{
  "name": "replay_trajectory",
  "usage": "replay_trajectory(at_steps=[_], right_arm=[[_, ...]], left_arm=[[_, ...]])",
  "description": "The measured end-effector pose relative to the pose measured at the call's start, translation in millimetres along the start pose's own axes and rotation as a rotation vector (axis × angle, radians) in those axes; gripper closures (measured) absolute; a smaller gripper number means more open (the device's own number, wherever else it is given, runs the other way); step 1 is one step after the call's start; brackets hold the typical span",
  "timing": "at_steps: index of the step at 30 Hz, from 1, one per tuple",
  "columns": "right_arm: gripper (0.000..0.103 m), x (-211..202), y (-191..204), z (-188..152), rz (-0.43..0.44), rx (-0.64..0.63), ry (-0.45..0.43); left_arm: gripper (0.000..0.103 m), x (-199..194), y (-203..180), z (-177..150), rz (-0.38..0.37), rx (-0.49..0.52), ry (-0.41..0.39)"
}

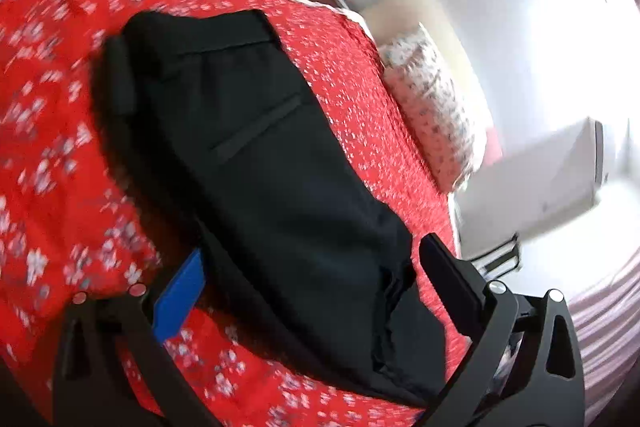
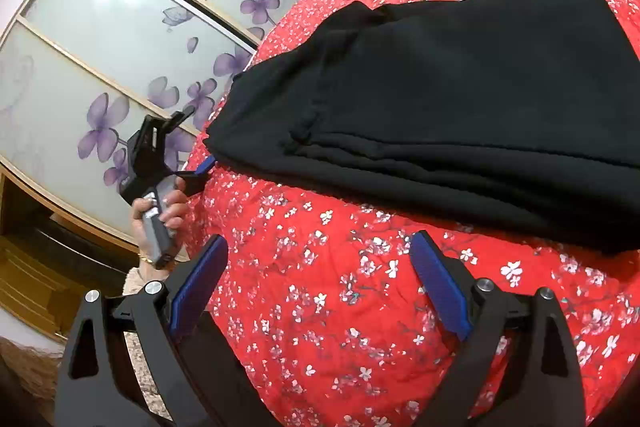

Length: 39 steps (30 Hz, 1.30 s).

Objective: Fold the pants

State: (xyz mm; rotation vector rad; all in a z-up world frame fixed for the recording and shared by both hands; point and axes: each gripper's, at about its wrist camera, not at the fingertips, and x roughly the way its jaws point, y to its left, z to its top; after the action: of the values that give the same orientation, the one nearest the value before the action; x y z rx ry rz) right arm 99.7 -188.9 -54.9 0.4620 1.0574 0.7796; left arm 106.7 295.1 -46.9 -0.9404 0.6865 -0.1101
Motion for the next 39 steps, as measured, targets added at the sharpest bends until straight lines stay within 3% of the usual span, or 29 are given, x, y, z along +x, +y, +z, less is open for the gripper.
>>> replay_trajectory(at_steps=[2,4,8,10,14,17,19,20,27,29,32,35,39], right_arm=[[0.009,0,1,-1,0.003,0.001,0.000],[0.009,-1,2,-1,0.003,-0.008,0.002],[0.009,-2,4,-2,0.015,-0.009,-0.002],[0.009,-3,5,-2,0.023,-0.009,-0.002],[0.009,-2,8,-4,0.014,-0.033,0.007],[0.009,-1,5,-5,0.005,-0.035,0.013],[0.009,-1,2,-5,0.009,-0.024,0.013],[0.009,-2,2,-5,0.011,-0.021,0.013],[0.009,-4,5,-7,0.015,-0.028,0.011],[0.009,-7,6,-7,0.013,-0.027,0.001],[0.009,-16,7,-5,0.022,-0.021,-0.028],[0.009,-28,7,-1,0.043,-0.007,-0.071],[0.009,-48,6,4,0.060,0.012,-0.137]], left_arm=[[0.002,12,4,1,0.046,-0.008,0.035],[0.002,11,4,2,0.047,-0.036,0.021],[0.002,10,15,11,-0.008,-0.157,-0.010],[0.002,6,24,16,-0.070,-0.220,-0.029],[0.003,6,30,21,-0.139,-0.273,-0.058],[0.020,9,22,20,-0.109,-0.221,-0.066],[0.042,16,17,19,-0.052,-0.179,-0.055],[0.045,19,19,19,-0.024,-0.177,-0.046],[0.078,27,50,18,-0.023,-0.352,-0.047],[0.083,29,52,17,-0.014,-0.366,-0.051],[0.088,31,39,19,0.069,-0.303,-0.054],[0.090,30,4,22,0.208,-0.119,-0.067],[0.091,29,-44,24,0.307,0.064,-0.096]])
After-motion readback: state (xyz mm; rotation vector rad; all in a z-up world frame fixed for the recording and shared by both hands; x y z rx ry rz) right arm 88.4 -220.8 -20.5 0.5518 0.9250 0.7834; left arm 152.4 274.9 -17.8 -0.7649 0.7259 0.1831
